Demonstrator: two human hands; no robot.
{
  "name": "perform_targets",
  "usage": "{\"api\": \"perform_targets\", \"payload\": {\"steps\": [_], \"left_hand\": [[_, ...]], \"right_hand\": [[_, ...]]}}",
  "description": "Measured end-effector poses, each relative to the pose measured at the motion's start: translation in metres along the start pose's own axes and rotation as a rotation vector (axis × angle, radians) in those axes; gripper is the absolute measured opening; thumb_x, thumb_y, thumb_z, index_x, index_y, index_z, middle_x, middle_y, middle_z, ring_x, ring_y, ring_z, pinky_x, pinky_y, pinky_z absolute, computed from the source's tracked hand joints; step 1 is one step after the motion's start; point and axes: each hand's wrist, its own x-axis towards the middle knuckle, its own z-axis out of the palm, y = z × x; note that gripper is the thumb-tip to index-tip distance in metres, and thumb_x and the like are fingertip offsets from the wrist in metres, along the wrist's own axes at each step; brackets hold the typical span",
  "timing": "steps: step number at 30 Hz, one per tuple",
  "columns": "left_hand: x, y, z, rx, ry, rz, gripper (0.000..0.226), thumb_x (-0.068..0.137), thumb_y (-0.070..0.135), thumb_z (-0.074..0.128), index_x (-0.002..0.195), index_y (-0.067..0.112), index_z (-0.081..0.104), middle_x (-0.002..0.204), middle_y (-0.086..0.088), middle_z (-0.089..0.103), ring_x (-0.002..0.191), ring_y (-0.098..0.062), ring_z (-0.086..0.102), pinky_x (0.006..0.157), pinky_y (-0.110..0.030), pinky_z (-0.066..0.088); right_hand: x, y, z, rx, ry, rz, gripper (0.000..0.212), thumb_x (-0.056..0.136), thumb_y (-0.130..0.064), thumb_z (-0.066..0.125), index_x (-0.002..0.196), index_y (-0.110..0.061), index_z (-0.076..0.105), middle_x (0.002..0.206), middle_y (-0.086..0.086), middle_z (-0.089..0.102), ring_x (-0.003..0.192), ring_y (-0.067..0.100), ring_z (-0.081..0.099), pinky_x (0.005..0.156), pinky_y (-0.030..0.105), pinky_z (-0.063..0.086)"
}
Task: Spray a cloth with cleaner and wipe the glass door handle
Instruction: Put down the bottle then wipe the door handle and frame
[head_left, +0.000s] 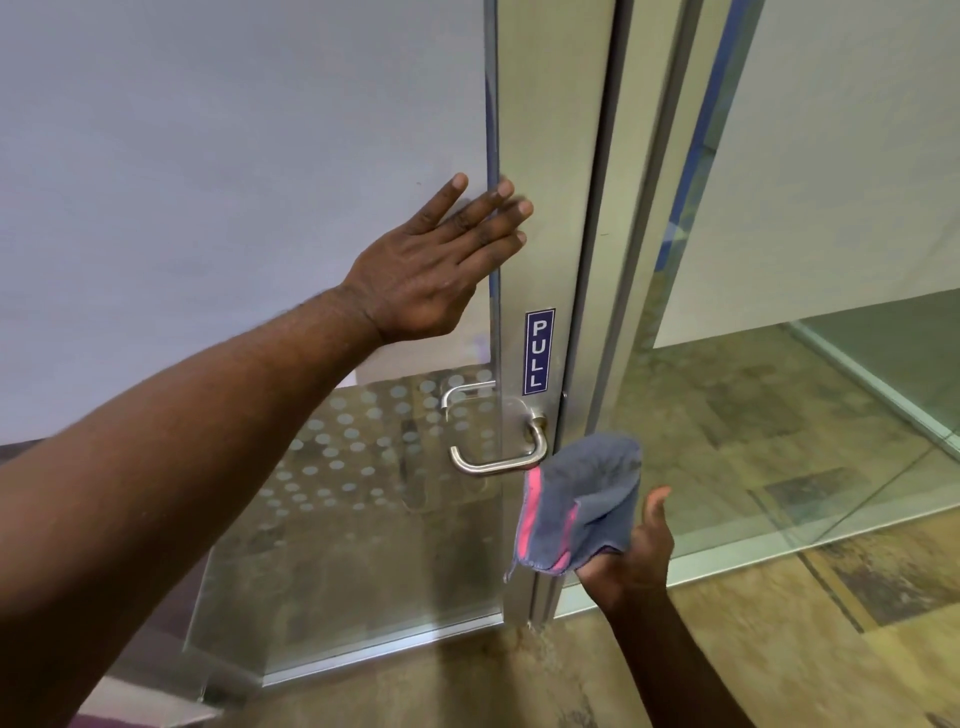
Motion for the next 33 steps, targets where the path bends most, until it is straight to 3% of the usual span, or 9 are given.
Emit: {"api": "perform_targets", "payload": {"steps": [2,5,12,14,17,19,24,28,33], "left_hand": [[-0.001,0.000,0.000,0.001,0.003,0.001,0.052,0.109,0.013,0.029,0.160,0.005,0.030,0.169,-0.017,0.024,0.158,-0.032,0.020,0.128,-0.049,0.003],[0.000,0.001,0.000,-0.003,0.014,0.000,0.052,0.108,0.012,0.031,0.160,0.005,0.031,0.169,-0.017,0.025,0.157,-0.032,0.022,0.128,-0.050,0.006],[0.000,0.002,-0.003,-0.003,0.022,-0.001,0.051,0.107,0.010,0.033,0.158,0.003,0.035,0.168,-0.017,0.028,0.157,-0.033,0.023,0.128,-0.050,0.008],[0.000,0.002,-0.004,-0.001,0.019,-0.001,0.052,0.107,0.010,0.033,0.158,0.004,0.034,0.168,-0.017,0.027,0.157,-0.033,0.023,0.128,-0.050,0.007],[0.001,0.001,-0.004,0.002,0.016,0.001,0.052,0.107,0.010,0.033,0.159,0.004,0.033,0.168,-0.017,0.026,0.157,-0.033,0.022,0.128,-0.049,0.004],[0.001,0.001,-0.003,-0.002,0.015,0.000,0.053,0.107,0.010,0.033,0.159,0.004,0.032,0.168,-0.017,0.026,0.157,-0.033,0.022,0.128,-0.048,0.003],[0.000,0.001,-0.003,-0.007,0.003,0.001,0.052,0.108,0.012,0.030,0.160,0.004,0.031,0.169,-0.017,0.025,0.158,-0.032,0.020,0.128,-0.048,0.001],[0.000,0.002,-0.003,-0.007,0.002,-0.004,0.052,0.108,0.012,0.029,0.159,0.004,0.033,0.168,-0.017,0.026,0.158,-0.033,0.021,0.128,-0.050,0.006],[0.000,0.002,-0.004,-0.005,0.005,-0.001,0.052,0.107,0.011,0.031,0.158,0.004,0.034,0.168,-0.018,0.027,0.157,-0.033,0.022,0.127,-0.051,0.008]], "right_hand": [[-0.001,-0.007,-0.004,-0.041,0.028,-0.017,0.058,0.101,-0.047,0.047,0.139,-0.005,0.057,0.122,0.020,0.069,0.109,0.038,0.067,0.099,0.050,0.050],[-0.001,-0.011,-0.007,-0.084,0.082,0.018,0.038,0.097,-0.023,0.052,0.130,-0.007,0.062,0.119,0.018,0.069,0.106,0.037,0.067,0.096,0.049,0.052],[0.006,-0.010,-0.013,-0.508,0.325,0.053,0.020,0.092,-0.011,0.060,0.104,0.002,0.068,0.094,0.020,0.067,0.067,0.026,0.065,0.054,0.029,0.050],[0.007,-0.008,-0.018,-0.696,0.326,-0.025,0.032,0.086,-0.010,0.069,0.115,0.002,0.066,0.098,0.021,0.071,0.071,0.028,0.067,0.057,0.032,0.053],[0.005,-0.009,-0.024,-0.858,0.259,-0.180,0.071,0.088,0.002,0.071,0.148,-0.028,0.048,0.126,0.005,0.068,0.109,0.031,0.067,0.088,0.054,0.061],[0.004,-0.015,-0.027,-0.841,0.166,-0.167,0.094,0.084,0.003,0.076,0.155,-0.043,0.036,0.133,-0.003,0.065,0.118,0.032,0.065,0.094,0.062,0.058],[0.004,-0.029,-0.028,-0.807,0.047,-0.011,0.116,0.055,0.007,0.081,0.157,-0.029,0.040,0.142,0.010,0.062,0.128,0.038,0.060,0.097,0.053,0.057],[0.005,-0.033,-0.024,-1.292,0.092,-0.070,0.087,0.077,0.010,0.078,0.151,-0.024,0.046,0.135,0.006,0.065,0.117,0.026,0.066,0.094,0.038,0.057],[-0.001,-0.043,-0.018,-1.853,0.000,-0.382,0.030,0.086,-0.022,0.066,0.114,-0.021,0.077,0.112,0.003,0.073,0.109,0.018,0.064,0.089,0.029,0.050]]}}
